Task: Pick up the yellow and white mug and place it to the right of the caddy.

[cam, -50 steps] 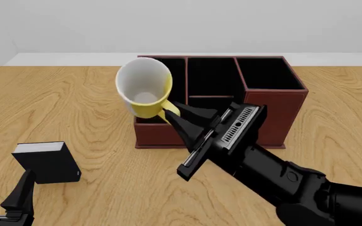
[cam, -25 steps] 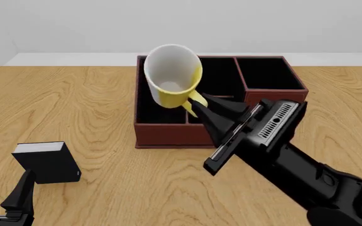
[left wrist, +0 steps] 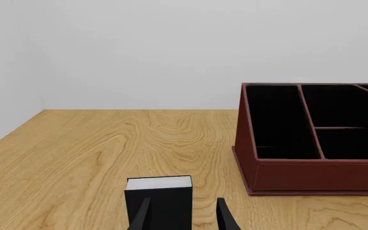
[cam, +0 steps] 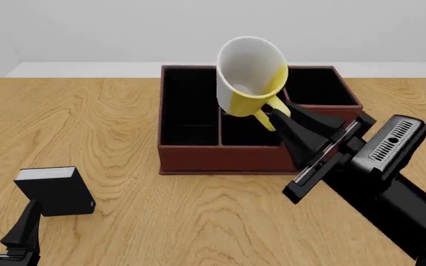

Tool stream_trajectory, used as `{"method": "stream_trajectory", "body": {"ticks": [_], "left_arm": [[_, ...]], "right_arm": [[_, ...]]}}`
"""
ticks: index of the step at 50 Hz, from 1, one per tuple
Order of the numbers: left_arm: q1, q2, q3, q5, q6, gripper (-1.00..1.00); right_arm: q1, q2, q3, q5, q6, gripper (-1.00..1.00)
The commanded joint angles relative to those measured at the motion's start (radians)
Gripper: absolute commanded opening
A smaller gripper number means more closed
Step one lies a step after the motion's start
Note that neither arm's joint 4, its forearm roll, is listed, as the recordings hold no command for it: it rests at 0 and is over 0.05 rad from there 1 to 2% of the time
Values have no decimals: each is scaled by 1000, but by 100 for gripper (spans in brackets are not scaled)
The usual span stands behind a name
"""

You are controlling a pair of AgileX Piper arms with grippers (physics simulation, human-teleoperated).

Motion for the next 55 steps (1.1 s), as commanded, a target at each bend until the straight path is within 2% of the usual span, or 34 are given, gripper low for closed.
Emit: {"method": "stream_trajectory", "body": {"ticks": [1,11,23,35,40,55], "left_arm": [[0,0,0,0,0,100],[0,0,0,0,0,100],[0,0,0,0,0,100],[0,0,0,0,0,100],[0,0,0,0,0,100],[0,0,0,0,0,100]], "right_arm": [[-45,-97,3,69,17,-100],[-98,-200,26,139,18,-100],[-140,-289,37,207,-5,-100],[-221,-383,42,288,4,-100],[-284,-432,43,328,16,-100],[-392,-494,64,374,13,-100]]}}
